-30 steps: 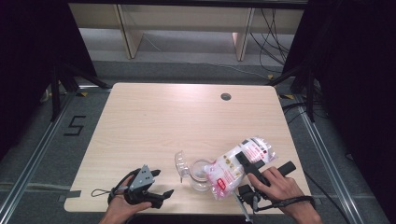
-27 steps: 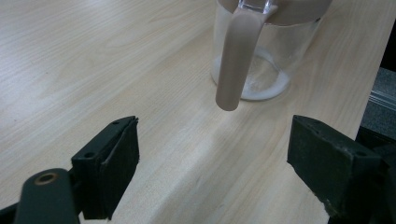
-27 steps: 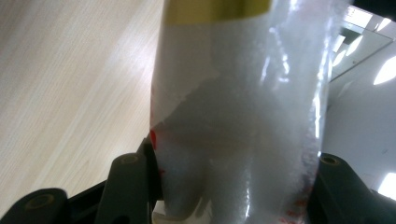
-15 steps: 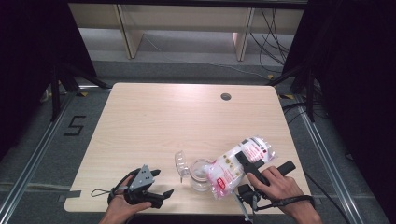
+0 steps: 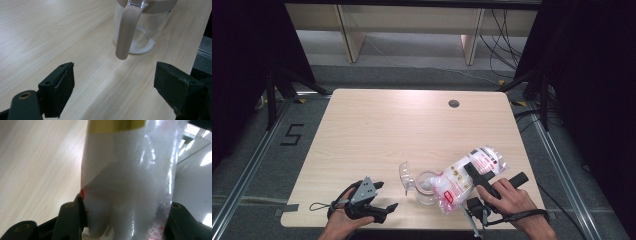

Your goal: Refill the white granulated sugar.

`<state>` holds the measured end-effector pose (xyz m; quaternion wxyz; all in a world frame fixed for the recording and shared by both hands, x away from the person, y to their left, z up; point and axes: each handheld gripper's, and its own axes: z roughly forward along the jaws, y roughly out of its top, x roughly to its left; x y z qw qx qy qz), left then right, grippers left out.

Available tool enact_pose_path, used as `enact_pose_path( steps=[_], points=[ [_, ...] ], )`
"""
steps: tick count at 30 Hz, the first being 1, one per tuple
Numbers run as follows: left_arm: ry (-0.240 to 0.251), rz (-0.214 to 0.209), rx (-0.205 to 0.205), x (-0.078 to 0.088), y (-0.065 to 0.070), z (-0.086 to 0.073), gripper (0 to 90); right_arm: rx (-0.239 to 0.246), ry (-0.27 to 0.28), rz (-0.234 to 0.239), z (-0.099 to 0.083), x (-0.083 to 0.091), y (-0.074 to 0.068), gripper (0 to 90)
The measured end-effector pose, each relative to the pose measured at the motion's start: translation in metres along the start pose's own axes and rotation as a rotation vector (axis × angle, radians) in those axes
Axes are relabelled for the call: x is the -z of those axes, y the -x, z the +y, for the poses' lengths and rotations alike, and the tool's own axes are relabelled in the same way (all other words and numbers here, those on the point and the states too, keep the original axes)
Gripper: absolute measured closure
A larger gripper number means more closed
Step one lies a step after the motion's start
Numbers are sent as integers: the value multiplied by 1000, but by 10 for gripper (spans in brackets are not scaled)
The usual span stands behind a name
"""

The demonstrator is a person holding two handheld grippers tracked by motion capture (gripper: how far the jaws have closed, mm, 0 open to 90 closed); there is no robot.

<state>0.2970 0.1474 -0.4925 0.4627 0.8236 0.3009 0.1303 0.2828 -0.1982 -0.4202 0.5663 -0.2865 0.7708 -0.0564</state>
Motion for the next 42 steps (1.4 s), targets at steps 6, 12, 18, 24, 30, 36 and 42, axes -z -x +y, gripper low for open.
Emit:
enact_pose_path(
  steps=[6, 12, 18, 24, 30, 36, 42],
  points=[
    [-1, 0, -1, 0, 0, 0, 164, 48, 8, -4, -1, 0, 3, 531],
    [0, 0, 0, 0, 0, 0, 164, 42, 5, -3, -1, 0, 2, 533],
    [-4, 2, -6, 1, 0, 0, 164, 40, 9, -3, -1, 0, 2, 535],
    [1, 2, -5, 0, 0, 0, 164, 39, 10, -4, -1, 0, 2, 537],
    [0, 0, 0, 0, 0, 0, 163, 40, 11, -4, -1, 0, 3, 539],
    [-1, -2, -1, 0, 0, 0, 164, 43, 11, -4, -1, 0, 3, 540],
    [1, -1, 1, 0, 0, 0, 164, 44, 11, -4, -1, 0, 3, 542]
  ],
)
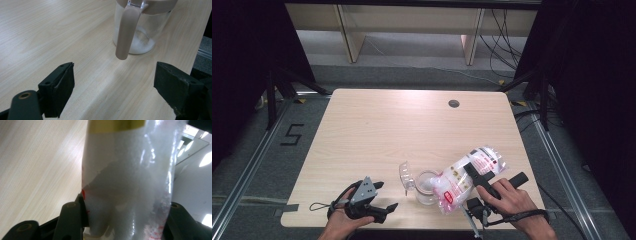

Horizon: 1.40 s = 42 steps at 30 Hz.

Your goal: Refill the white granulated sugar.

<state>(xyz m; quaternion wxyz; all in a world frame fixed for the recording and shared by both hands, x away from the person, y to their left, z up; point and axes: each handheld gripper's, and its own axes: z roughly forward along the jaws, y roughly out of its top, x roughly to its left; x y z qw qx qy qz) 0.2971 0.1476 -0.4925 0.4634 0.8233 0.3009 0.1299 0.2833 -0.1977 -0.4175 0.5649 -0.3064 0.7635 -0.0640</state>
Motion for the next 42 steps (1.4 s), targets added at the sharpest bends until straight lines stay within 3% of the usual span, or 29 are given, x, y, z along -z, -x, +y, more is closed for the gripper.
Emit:
enact_pose_path(
  steps=[42],
  points=[
    [-3, 8, -8, 1, 0, 0, 164, 9, -3, -4, 0, 0, 0, 549]
  ],
)
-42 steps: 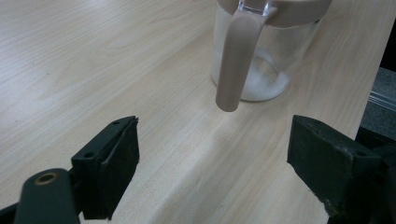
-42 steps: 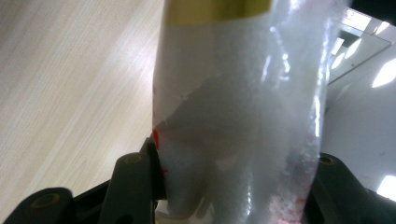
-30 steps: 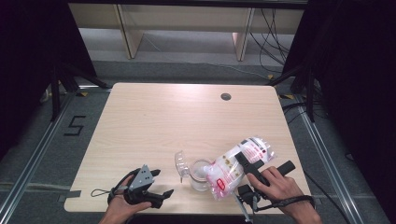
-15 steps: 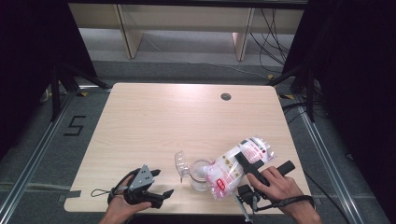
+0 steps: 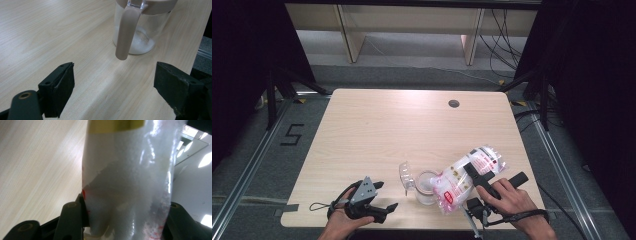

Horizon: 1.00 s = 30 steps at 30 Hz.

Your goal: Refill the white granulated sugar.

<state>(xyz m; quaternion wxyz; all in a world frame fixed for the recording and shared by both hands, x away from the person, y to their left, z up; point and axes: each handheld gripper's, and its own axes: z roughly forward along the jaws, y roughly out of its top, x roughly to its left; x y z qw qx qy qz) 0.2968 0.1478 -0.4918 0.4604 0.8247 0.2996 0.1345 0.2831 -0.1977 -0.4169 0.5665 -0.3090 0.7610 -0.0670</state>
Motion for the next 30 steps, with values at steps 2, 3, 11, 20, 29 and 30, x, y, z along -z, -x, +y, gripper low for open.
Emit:
enact_pose_path(
  steps=[2, 3, 11, 20, 29, 30],
  points=[
    [10, -4, 3, -1, 0, 0, 164, 5, -3, 1, -1, 1, 1, 549],
    [6, -11, 7, -1, 0, 0, 164, 4, -6, 1, -1, 1, 1, 550],
    [-7, 4, -10, 0, 0, 0, 164, 16, -7, 1, 1, 2, 1, 551],
    [-1, 1, -6, 0, 1, 0, 164, 18, -7, 0, 2, 1, 2, 552],
    [-9, 3, -11, 1, 0, 1, 164, 18, -6, 0, 2, 1, 2, 553],
    [-8, 2, -11, 1, 0, 1, 164, 19, -7, 0, 2, 1, 2, 553]
  ],
)
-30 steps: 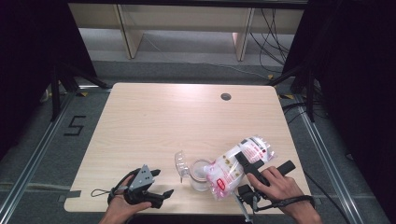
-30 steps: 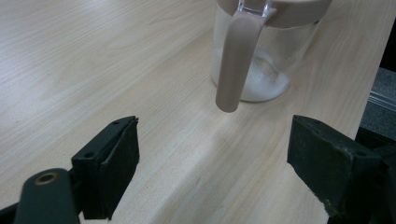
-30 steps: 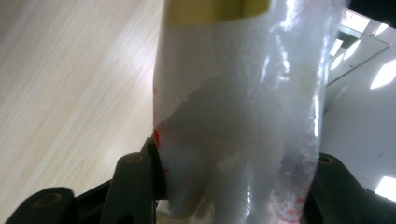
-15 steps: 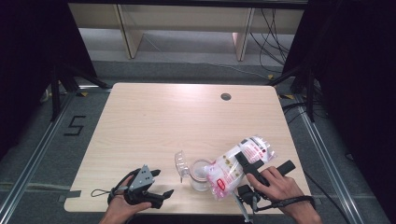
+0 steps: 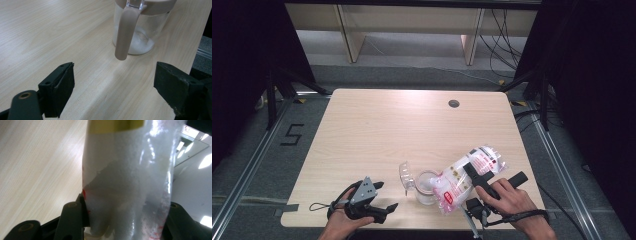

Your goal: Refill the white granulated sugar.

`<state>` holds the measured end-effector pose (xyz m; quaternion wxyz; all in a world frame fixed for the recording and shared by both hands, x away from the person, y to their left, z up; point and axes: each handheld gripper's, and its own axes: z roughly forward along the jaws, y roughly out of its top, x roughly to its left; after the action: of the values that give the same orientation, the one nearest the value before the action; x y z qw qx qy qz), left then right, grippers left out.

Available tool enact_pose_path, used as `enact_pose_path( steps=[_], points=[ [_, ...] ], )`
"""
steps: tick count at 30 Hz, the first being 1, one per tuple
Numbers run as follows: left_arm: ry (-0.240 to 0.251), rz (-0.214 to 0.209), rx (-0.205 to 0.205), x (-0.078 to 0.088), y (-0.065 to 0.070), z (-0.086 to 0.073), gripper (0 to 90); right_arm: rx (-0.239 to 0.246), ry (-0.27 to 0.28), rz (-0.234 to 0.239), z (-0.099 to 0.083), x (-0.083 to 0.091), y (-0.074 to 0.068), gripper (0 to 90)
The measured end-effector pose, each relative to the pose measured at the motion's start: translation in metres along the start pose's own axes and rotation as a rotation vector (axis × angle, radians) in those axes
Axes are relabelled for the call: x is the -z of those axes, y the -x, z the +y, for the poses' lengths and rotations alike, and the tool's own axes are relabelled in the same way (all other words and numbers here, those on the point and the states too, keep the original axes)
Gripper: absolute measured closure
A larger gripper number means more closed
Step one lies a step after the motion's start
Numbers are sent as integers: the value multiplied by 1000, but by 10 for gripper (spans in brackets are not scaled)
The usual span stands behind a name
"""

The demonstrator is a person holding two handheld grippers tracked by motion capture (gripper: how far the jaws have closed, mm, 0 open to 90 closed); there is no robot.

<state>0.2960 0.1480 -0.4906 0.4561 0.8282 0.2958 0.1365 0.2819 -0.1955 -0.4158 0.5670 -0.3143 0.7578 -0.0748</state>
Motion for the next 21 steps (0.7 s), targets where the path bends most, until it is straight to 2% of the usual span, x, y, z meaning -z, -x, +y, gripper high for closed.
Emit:
enact_pose_path(
  steps=[7, 9, 10, 15, 21],
  points=[
    [9, -8, 13, -1, 0, 0, 164, -4, 0, 0, -1, 0, 1, 554],
    [4, -5, 8, -1, 0, 0, 164, 8, -2, -1, 0, 0, 2, 554],
    [8, -3, 8, -1, 0, -1, 164, -4, -1, -3, 0, 1, 1, 554],
    [7, 0, 8, -1, 1, -1, 164, 2, -2, -1, -1, 2, 2, 555],
    [5, -14, 11, -2, 1, -1, 164, -2, 4, 1, -1, 1, 2, 555]
  ],
)
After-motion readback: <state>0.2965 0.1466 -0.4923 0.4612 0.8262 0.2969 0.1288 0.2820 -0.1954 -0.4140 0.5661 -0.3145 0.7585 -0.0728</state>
